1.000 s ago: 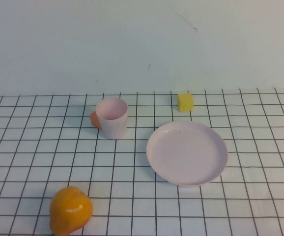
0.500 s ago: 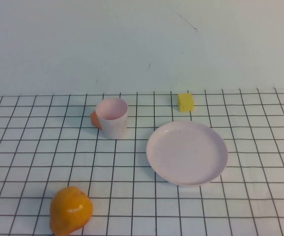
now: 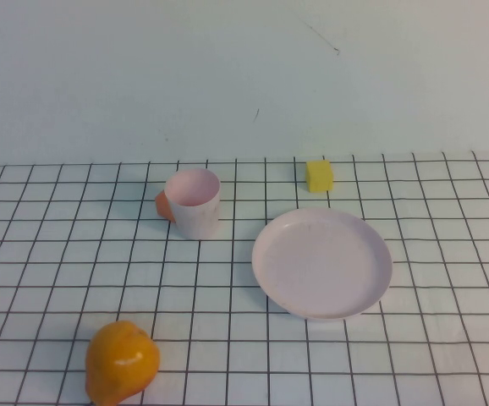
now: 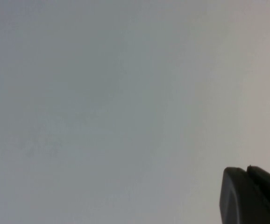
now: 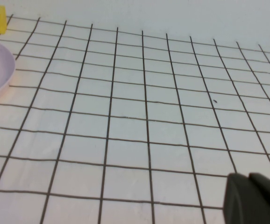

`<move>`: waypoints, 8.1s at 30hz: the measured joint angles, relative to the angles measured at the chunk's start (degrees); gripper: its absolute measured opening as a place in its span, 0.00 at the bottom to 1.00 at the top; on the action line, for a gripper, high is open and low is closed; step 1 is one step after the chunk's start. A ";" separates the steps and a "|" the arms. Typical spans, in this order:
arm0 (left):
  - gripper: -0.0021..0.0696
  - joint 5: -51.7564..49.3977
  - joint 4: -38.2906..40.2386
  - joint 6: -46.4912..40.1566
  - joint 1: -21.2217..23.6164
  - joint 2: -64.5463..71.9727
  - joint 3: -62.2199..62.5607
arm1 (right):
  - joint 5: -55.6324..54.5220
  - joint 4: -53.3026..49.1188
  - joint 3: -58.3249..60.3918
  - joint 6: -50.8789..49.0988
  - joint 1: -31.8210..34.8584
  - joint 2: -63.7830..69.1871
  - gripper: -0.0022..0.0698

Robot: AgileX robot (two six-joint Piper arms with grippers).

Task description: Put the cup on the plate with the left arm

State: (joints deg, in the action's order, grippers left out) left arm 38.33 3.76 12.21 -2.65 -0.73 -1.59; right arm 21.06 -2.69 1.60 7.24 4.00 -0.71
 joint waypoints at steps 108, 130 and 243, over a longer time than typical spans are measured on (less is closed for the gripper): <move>0.05 -102.69 20.85 -25.86 -11.70 132.56 123.34 | 0.00 0.00 0.00 0.00 0.00 0.00 0.03; 0.07 -102.03 9.58 -24.53 -29.16 133.98 123.74 | 0.00 0.00 0.00 0.00 0.00 0.00 0.03; 0.03 -57.67 -11.48 9.68 5.19 0.22 0.32 | 0.00 0.11 0.00 0.00 0.00 0.00 0.03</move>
State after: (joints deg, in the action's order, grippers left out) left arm -19.34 -7.72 21.89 2.54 -0.51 -1.27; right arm 21.06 -2.58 1.60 7.24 4.00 -0.71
